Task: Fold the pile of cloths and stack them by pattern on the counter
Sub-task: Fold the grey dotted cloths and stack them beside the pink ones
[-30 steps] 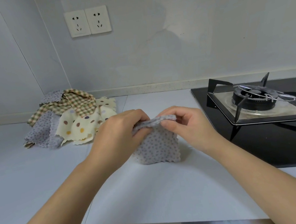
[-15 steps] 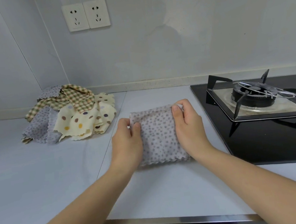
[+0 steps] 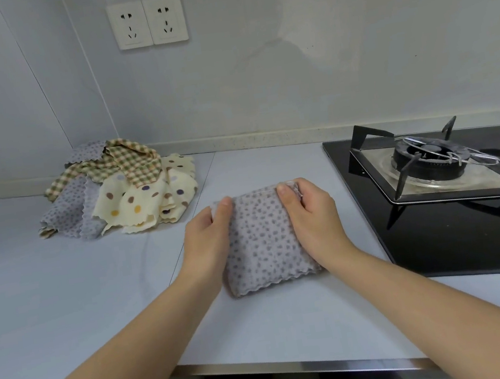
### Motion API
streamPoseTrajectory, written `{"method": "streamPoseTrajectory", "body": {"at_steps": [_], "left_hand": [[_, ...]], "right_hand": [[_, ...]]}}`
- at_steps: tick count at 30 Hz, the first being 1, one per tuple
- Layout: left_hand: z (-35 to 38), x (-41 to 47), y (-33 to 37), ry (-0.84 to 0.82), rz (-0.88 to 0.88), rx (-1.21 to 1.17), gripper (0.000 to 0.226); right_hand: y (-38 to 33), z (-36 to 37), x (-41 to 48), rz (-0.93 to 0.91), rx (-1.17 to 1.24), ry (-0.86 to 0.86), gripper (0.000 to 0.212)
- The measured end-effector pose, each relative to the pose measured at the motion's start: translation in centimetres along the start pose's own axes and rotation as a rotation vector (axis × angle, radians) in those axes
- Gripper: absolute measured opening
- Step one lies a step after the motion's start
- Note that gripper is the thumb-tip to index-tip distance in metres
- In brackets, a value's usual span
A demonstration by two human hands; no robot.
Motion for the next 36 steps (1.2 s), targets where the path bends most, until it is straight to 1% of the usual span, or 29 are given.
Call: {"method": "streamPoseTrajectory", "body": {"at_steps": [2, 4, 6, 7, 9, 11, 12, 14, 15, 16, 18, 20, 21, 22, 23, 24, 25, 26, 27, 28, 29, 31, 33, 34, 35, 36], "left_hand": [[-1.0, 0.3, 0.2, 0.074, 0.041, 0.015, 0.038], [-1.6, 0.4, 0.3, 0.108, 0.058, 0.051, 0.043], [-1.3, 0.2, 0.2, 0.08, 0.023, 0.025, 0.055], [-1.0, 0.2, 0.1, 0.042, -0.005, -0.019, 0.055], [0.2, 0.4, -0.7, -0.085, -0.084, -0.08, 0.041], [1.2, 0.1, -1.5, -0.182, -0.158, -0.03, 0.033], [1.0, 0.0, -2.0, -0.175, -0.177, 0.004, 0.03], [0.4, 0.0, -2.4, -0.11, -0.183, 0.071, 0.027], [0.1, 0.3, -2.4, -0.073, -0.159, 0.135, 0.03], [-0.3, 0.5, -1.8, -0.037, -0.098, 0.243, 0.034], [-0.7, 0.6, 0.7, 0.017, 0.131, 0.523, 0.042], [-0.8, 0.1, 2.8, 0.067, 0.361, 0.8, 0.043], [-0.8, -0.3, 3.6, 0.099, 0.443, 0.934, 0.04], [-0.9, -0.6, 4.0, 0.12, 0.468, 1.018, 0.037], [-1.0, -0.5, 4.2, 0.116, 0.445, 1.005, 0.036], [-1.4, -0.2, 3.9, 0.082, 0.346, 0.834, 0.036], [-1.1, 0.0, 3.1, 0.002, 0.177, 0.549, 0.039], [0.1, 0.0, 1.7, -0.114, -0.048, 0.222, 0.044], [1.8, -0.5, 1.0, -0.236, -0.239, -0.037, 0.055], [3.2, -1.0, 0.9, -0.325, -0.368, -0.173, 0.066], [4.0, -1.3, 0.9, -0.38, -0.428, -0.228, 0.072], [4.9, -1.1, 1.5, -0.396, -0.482, -0.243, 0.069], [5.0, -0.4, 2.4, -0.293, -0.492, -0.277, 0.056], [5.0, -0.3, 2.7, -0.224, -0.505, -0.319, 0.049], [5.1, -0.3, 3.2, -0.173, -0.52, -0.368, 0.044], [5.5, -0.4, 4.1, -0.142, -0.535, -0.403, 0.041]], "right_hand": [[0.0, 0.3, 0.1, 0.003, 0.01, 0.005, 0.042], [0.0, 0.5, 0.0, 0.009, 0.024, 0.012, 0.041], [0.3, 0.8, -0.1, 0.027, 0.031, 0.002, 0.039], [0.4, 0.9, -0.1, 0.042, 0.033, -0.006, 0.039], [1.0, 0.8, 0.0, 0.083, 0.056, -0.007, 0.038], [1.6, 0.5, 0.2, 0.14, 0.105, 0.013, 0.037], [2.1, 0.5, 0.3, 0.171, 0.137, 0.022, 0.037], [2.8, 0.4, 0.3, 0.223, 0.194, 0.023, 0.034], [3.1, 0.5, 0.3, 0.242, 0.214, 0.019, 0.033], [3.3, 0.5, 0.3, 0.253, 0.227, 0.017, 0.033], [3.2, 0.7, 0.1, 0.252, 0.241, 0.014, 0.033], [2.7, 0.9, -0.1, 0.233, 0.264, -0.003, 0.034], [2.4, 0.8, -0.2, 0.22, 0.289, -0.009, 0.034], [2.0, 0.5, -0.3, 0.209, 0.326, -0.007, 0.032], [1.7, 0.2, -0.3, 0.199, 0.369, -0.003, 0.03], [0.9, -0.2, -0.2, 0.161, 0.394, -0.004, 0.028], [-0.2, -0.5, -0.2, 0.089, 0.397, -0.019, 0.024], [-1.4, -0.7, -0.2, -0.005, 0.384, -0.051, 0.019], [-2.6, -0.5, -0.4, -0.108, 0.345, -0.105, 0.014], [-3.7, -0.2, -0.7, -0.209, 0.276, -0.165, 0.013], [-4.3, 0.3, -1.1, -0.311, 0.173, -0.208, 0.018], [-5.0, 1.0, -1.6, -0.485, -0.048, -0.26, 0.025], [-5.8, 0.9, -1.6, -0.606, -0.197, -0.325, 0.03], [-6.3, 0.6, -1.6, -0.636, -0.232, -0.38, 0.033], [-6.7, 0.3, -1.5, -0.628, -0.238, -0.446, 0.037], [-7.2, -0.7, -0.9, -0.579, -0.22, -0.505, 0.039]]}}
Point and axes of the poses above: each hand's wrist, its own x-axis towards the middle knuckle, its own z-axis out of the palm, y = z × x, the point moved 9 cm from there along x, towards the middle knuckle, and after that the axes turned 13 degrees about -x, right-handed, at the moved point
